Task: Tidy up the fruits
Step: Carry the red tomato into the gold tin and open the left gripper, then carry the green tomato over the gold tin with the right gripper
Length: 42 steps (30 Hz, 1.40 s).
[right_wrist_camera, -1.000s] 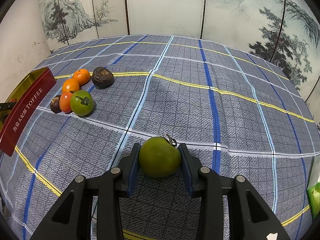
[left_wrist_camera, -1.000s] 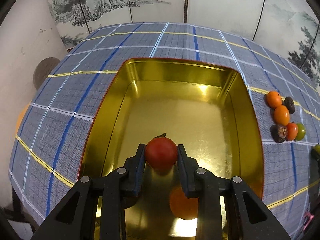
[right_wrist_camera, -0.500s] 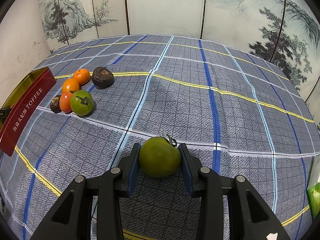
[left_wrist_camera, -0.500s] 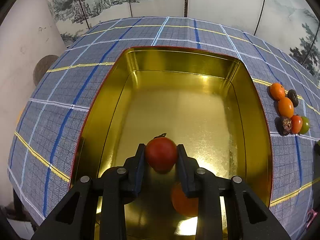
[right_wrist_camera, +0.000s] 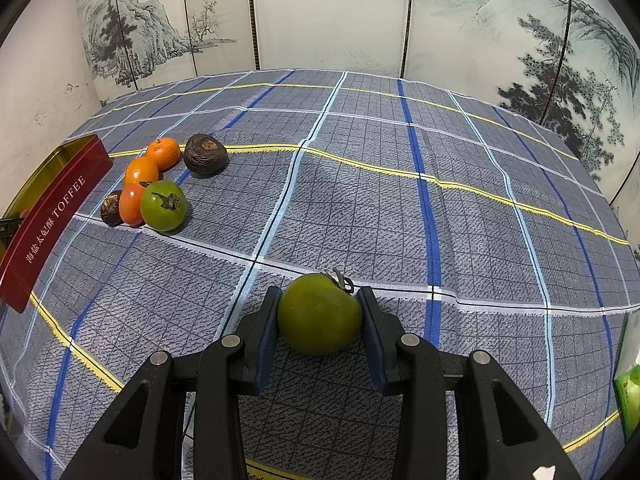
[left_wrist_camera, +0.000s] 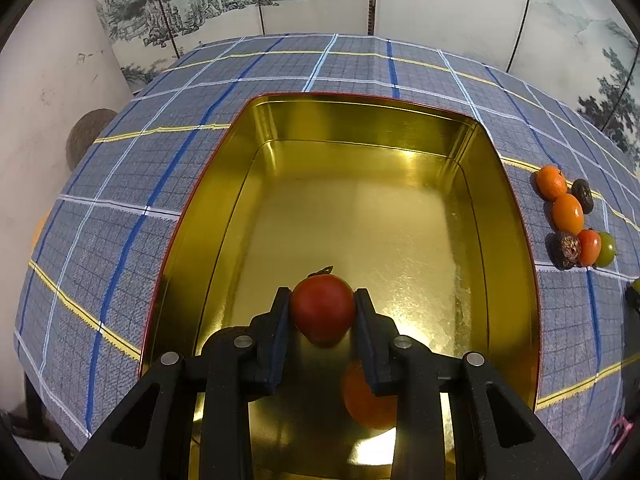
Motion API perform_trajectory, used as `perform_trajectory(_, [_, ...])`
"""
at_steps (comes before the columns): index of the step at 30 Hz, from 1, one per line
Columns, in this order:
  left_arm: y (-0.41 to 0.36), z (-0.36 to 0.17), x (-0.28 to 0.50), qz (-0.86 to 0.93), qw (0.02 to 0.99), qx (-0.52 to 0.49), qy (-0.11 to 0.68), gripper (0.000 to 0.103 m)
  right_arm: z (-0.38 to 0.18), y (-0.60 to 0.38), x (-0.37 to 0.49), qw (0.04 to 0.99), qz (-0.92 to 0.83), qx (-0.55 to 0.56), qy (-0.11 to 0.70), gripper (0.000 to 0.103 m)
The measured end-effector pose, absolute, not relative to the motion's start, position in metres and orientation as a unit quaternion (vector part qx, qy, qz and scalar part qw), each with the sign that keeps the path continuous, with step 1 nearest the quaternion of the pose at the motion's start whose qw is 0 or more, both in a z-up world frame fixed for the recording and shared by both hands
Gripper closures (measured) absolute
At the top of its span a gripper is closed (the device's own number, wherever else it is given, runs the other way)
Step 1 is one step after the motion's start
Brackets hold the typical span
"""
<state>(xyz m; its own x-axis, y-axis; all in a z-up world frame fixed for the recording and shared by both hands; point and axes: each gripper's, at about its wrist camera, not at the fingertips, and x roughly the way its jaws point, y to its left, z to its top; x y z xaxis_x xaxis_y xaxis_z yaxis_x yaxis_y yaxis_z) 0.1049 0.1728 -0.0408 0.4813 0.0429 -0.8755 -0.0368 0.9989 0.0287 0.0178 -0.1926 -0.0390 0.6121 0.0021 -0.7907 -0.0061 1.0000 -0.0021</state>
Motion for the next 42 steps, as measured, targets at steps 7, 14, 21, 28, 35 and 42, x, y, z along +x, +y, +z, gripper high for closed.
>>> perform_trajectory(7, [0.174, -0.031, 0.098, 0.020, 0.866, 0.001, 0.500, 0.070, -0.039, -0.193, 0.018, 0.898, 0.002, -0.002, 0.440, 0.067])
perform_trajectory(14, [0.170, -0.013, 0.087, 0.013, 0.879, -0.002, 0.477, 0.066, -0.039, -0.193, 0.018, 0.898, 0.002, -0.002, 0.440, 0.067])
perform_trajectory(21, [0.161, 0.001, 0.074, 0.010, 0.891, 0.007, 0.454, 0.046, -0.039, -0.192, 0.018, 0.898, 0.002, -0.003, 0.440, 0.068])
perform_trajectory(28, [0.156, 0.008, 0.062, 0.017, 0.897, 0.017, 0.441, 0.035, -0.039, -0.193, 0.018, 0.897, 0.000, -0.003, 0.441, 0.068])
perform_trajectory(35, [0.162, 0.008, 0.051, 0.026, 0.897, 0.002, 0.442, 0.032, -0.039, -0.194, 0.019, 0.895, -0.005, -0.003, 0.445, 0.068])
perform_trajectory(42, [0.169, 0.008, 0.038, 0.038, 0.898, 0.000, 0.438, 0.025, -0.031, -0.192, 0.015, 0.897, -0.006, -0.003, 0.441, 0.068])
